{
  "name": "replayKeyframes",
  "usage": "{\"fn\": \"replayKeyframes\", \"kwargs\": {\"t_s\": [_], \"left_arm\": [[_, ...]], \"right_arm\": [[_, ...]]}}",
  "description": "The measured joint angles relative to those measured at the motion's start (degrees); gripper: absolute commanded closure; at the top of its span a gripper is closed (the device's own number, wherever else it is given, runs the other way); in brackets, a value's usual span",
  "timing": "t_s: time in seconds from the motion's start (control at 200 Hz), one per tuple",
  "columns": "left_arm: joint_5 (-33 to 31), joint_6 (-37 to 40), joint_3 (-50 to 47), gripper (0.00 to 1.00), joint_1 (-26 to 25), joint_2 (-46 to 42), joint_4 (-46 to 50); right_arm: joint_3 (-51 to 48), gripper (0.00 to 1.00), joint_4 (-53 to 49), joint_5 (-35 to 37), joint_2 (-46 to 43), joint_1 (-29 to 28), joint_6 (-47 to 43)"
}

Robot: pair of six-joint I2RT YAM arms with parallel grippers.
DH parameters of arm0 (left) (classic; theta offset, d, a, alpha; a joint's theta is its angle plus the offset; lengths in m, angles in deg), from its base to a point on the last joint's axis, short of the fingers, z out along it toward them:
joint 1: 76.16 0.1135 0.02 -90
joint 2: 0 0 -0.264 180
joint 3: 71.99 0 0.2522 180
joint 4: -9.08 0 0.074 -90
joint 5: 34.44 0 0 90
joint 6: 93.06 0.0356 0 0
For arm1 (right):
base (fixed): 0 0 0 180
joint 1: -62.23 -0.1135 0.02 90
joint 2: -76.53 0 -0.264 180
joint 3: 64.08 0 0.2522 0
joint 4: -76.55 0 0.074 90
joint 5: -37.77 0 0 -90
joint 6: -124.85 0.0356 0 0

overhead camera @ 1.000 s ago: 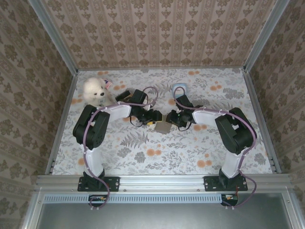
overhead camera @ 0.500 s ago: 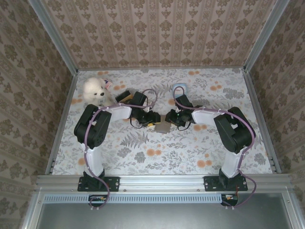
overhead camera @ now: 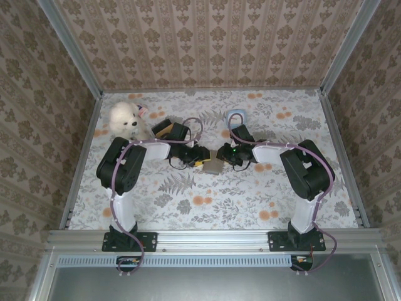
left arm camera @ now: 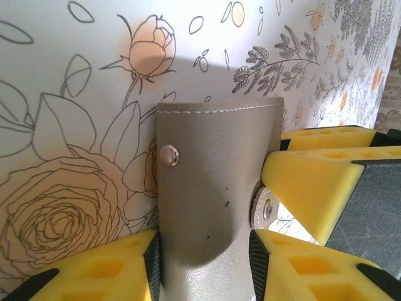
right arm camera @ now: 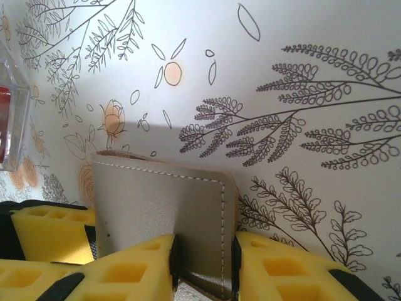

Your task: Take the credit cards out of the card holder

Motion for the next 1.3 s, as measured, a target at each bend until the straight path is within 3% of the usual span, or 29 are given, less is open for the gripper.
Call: {"fn": "replayKeyframes", "kwargs": {"t_s": [0.15,0.345,0.495,0.825,1.085,1.3], "left_arm": [[1.0,-1.6,-1.6,0.65,0.5,0.0,-3.2],[1.2,-2.3,-3.2,0.86,0.5,-0.2,-5.5],[1.6,-1.7,-3.3,0.93,0.5,-1.7,-6.4],[-2.1,3.5,-3.0,0.97,0.4,-7.5,0.0],[-3.5,5.9,-2.1,0.99,-0.3,-7.8,4.1],[-3.5,6.4,-2.1,1.0,-0.7,-7.8,4.1]], "right_arm": [[-0.3,0.68,0.9,0.0,0.0,0.0,0.2],[-0.7,0.64,1.2,-0.4,-0.3,0.6,0.2],[-1.3,0.58,-0.5,0.0,-2.1,1.2,-0.4],[-0.8,0.56,-10.0,5.6,-11.1,-0.3,-5.7],[3.3,0.6,-12.2,5.6,-8.9,-4.9,-6.1],[5.7,0.7,-13.4,5.6,-5.3,-6.0,-5.8]]}}
